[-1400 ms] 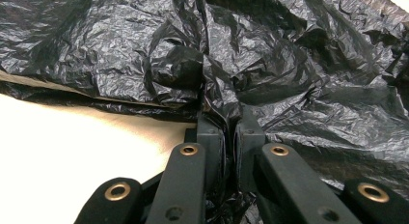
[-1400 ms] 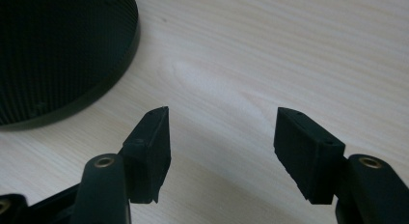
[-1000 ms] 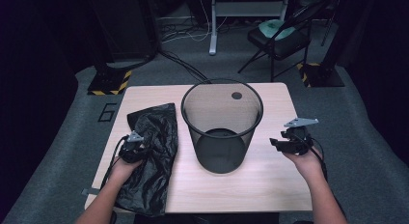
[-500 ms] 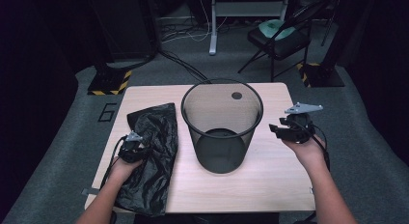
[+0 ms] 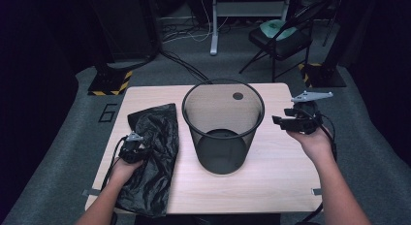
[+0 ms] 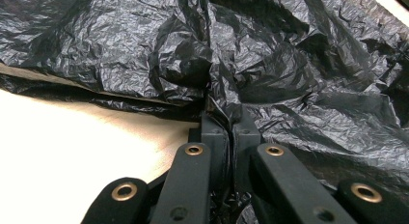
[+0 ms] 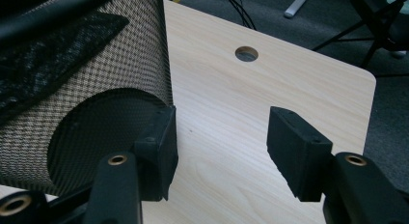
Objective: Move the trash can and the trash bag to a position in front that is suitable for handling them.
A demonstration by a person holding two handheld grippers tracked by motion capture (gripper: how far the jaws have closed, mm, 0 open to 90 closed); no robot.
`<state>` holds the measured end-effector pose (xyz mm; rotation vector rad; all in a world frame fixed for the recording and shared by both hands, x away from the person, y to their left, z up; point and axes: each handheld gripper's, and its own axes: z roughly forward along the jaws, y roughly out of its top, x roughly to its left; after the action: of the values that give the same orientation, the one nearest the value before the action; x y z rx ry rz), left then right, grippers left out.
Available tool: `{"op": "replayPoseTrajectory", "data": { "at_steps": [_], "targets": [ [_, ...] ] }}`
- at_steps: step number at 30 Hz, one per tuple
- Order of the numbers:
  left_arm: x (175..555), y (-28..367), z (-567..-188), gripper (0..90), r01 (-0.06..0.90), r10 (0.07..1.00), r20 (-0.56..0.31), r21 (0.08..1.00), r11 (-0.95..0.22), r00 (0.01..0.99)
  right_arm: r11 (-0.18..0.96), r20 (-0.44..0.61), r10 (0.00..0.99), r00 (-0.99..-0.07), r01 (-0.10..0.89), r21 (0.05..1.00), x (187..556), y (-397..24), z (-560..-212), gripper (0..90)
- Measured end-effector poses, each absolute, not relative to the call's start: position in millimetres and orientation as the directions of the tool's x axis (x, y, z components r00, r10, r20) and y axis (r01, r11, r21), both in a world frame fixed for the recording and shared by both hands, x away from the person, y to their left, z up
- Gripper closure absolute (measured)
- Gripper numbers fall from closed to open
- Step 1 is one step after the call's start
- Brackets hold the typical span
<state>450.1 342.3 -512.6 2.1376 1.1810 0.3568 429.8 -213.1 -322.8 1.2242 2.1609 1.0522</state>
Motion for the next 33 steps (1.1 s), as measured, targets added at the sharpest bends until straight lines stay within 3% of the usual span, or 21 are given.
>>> {"op": "replayPoseTrajectory", "data": {
  "at_steps": [14,21,33],
  "targets": [
    [450,342,-512,87.0,0.645,0.828,-0.065,0.661,-0.383,0.558,0.341,0.006,0.77,-0.638,0.42,0.841,433,-194,-269,39.7],
    [450,342,-512,86.9,0.644,0.827,-0.064,0.662,-0.384,0.559,0.369,0.023,0.743,-0.669,0.438,0.82,442,-179,-273,39.6],
    [450,341,-512,86.9,0.643,0.825,-0.06,0.659,-0.39,0.562,0.384,0.048,0.725,-0.687,0.46,0.8,453,-169,-279,51.3]
  ]
}}
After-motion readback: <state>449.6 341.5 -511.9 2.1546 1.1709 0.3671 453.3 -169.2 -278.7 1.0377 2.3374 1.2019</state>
